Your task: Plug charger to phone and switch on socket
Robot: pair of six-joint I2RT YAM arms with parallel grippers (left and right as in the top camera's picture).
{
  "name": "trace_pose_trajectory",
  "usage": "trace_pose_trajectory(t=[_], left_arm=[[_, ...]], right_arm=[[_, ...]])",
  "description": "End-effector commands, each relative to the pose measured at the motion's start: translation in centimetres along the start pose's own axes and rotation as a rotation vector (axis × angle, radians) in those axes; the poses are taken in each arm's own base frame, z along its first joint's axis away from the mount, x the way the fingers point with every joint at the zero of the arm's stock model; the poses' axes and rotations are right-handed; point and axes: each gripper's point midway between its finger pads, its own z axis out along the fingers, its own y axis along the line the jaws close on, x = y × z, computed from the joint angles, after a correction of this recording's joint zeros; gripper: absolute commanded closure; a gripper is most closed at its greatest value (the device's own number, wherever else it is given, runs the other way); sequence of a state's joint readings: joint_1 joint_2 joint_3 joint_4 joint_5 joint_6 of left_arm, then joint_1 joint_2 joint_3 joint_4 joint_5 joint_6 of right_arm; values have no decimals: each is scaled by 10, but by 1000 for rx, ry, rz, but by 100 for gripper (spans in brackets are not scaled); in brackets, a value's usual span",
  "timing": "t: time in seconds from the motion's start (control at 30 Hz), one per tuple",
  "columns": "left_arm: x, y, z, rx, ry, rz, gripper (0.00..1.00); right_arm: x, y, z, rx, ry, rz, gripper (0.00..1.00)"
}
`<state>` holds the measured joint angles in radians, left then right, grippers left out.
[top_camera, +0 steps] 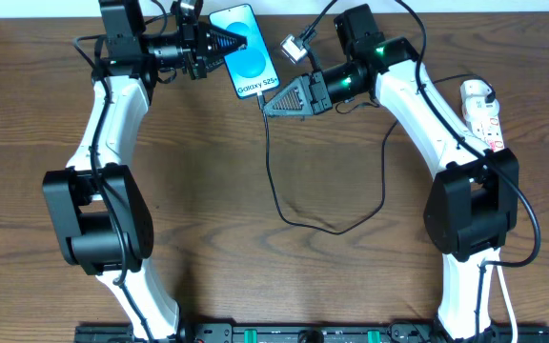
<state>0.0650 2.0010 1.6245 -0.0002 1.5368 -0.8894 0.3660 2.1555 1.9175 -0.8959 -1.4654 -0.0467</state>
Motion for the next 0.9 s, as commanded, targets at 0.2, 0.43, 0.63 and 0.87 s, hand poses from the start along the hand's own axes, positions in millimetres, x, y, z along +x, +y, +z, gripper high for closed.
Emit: trace_pose_trajectory(t=[0.2,0.43,0.63,0.87], left_arm=[[7,-12,1,23,31,58,92],[6,-12,-1,23,27,58,92],[6,-12,-1,23,28,61,93],[6,-12,-1,23,28,84,93]], right_arm=[[0,14,-5,17,-5,43,99],[4,12,-6,27,-2,55,99],[3,12,-6,26,-2,49,99],[2,14,-7,12,-6,42,99]])
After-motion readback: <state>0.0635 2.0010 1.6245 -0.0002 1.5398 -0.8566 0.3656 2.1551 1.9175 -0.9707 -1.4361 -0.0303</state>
